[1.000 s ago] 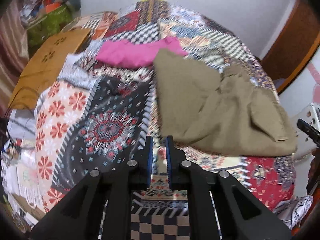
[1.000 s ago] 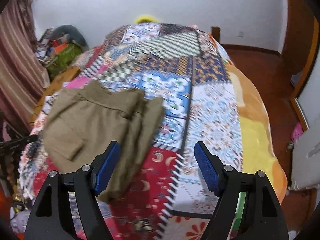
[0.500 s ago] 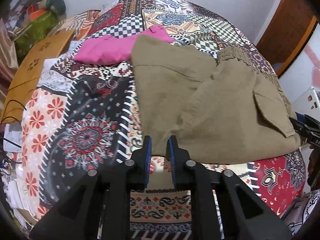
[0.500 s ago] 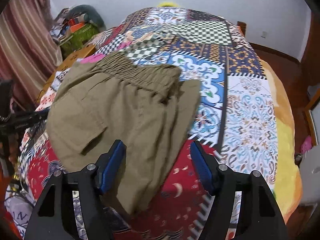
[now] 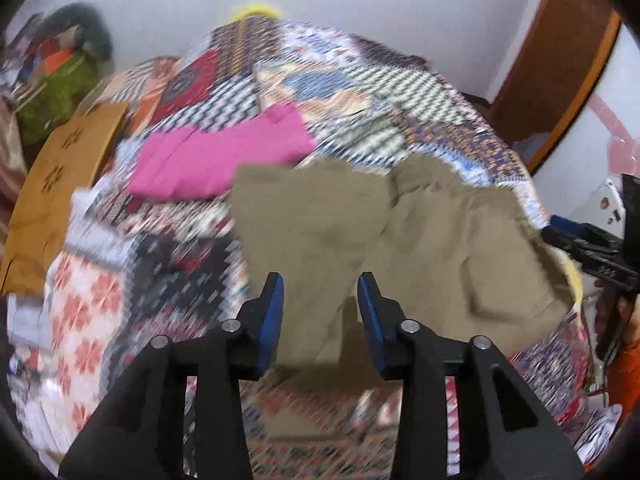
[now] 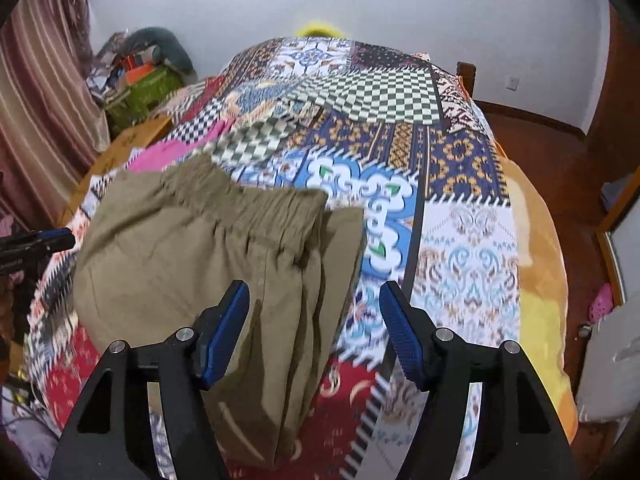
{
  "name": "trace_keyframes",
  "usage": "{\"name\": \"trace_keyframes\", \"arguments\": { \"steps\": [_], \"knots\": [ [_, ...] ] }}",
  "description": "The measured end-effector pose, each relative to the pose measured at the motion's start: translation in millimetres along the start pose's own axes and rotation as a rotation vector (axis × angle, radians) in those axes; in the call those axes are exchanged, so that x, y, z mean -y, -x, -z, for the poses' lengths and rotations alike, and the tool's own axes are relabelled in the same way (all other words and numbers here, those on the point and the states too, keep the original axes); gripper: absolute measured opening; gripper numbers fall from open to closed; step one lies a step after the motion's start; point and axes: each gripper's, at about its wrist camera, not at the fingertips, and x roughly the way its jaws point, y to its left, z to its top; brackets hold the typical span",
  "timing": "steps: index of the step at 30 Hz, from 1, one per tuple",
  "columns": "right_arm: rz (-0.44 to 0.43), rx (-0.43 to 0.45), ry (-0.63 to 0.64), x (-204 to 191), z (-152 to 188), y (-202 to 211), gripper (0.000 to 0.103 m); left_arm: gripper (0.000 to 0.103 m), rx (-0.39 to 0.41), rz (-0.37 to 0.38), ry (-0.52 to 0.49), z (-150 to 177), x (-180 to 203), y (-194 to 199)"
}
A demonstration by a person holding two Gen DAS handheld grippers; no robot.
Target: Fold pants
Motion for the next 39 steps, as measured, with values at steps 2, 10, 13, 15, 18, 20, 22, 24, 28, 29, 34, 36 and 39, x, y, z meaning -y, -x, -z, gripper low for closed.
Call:
{"name": "trace_keyframes", "arguments": {
  "steps": [2,10,13,15,18,20,22,24,28,29,34,36,39],
  "knots": [
    [-0.013,0.007,0.001,-0.6,-5.7,-6.2,0.064,0.045,0.003,0.029,-0.013,-12.2,13.5,-7.1],
    [-0.050,0.004,0.046,-6.3,-22.7,-31.3,0.040,0.046,-0.011,0.042,-0.147,-35.4,67.2,-50.4],
    [-0.030,-0.016,0.066,-4.4,-24.4,-44.3,0.036,0.047,-0.047,0.029,-0.160,-37.3,67.7,-72.1],
    [-0.034,-0.032,0.057,0.4,-23.9,-52.3,0.035,0.047,-0.068,0.035,-0.153,-37.6,64.3,-83.4],
    [-0.046,-0.040,0.043,4.3,-24.1,-54.9,0.035,0.048,-0.068,0.042,-0.147,-36.0,61.7,-85.6],
    [-0.042,-0.035,0.045,3.5,-26.1,-49.0,0.036,0.048,-0.046,0.038,-0.153,-35.9,62.4,-78.1],
    [-0.035,-0.026,0.048,2.2,-28.0,-43.1,0.036,0.049,-0.017,0.020,-0.159,-35.5,62.5,-68.5],
    [-0.032,-0.028,0.053,-0.3,-29.1,-35.9,0.036,0.049,0.005,-0.001,-0.170,-35.2,61.1,-58.7],
    [-0.020,-0.023,0.052,-4.7,-28.2,-21.0,0.043,0.058,0.045,-0.012,-0.151,-32.7,51.6,-37.4],
    [-0.015,-0.020,0.053,-6.3,-27.4,-16.9,0.047,0.062,0.067,-0.015,-0.135,-30.3,46.8,-28.7],
    [0.004,-0.002,0.049,-13.7,-20.3,2.2,0.057,0.071,0.144,-0.044,-0.075,-19.8,28.8,-0.4],
    [0.005,0.021,0.046,-15.9,-16.9,8.3,0.062,0.071,0.147,-0.050,-0.057,-14.5,21.3,6.9],
    [0.012,0.026,0.043,-19.0,-11.6,12.8,0.064,0.072,0.140,-0.056,-0.035,-4.8,10.8,12.0]
  ]
}}
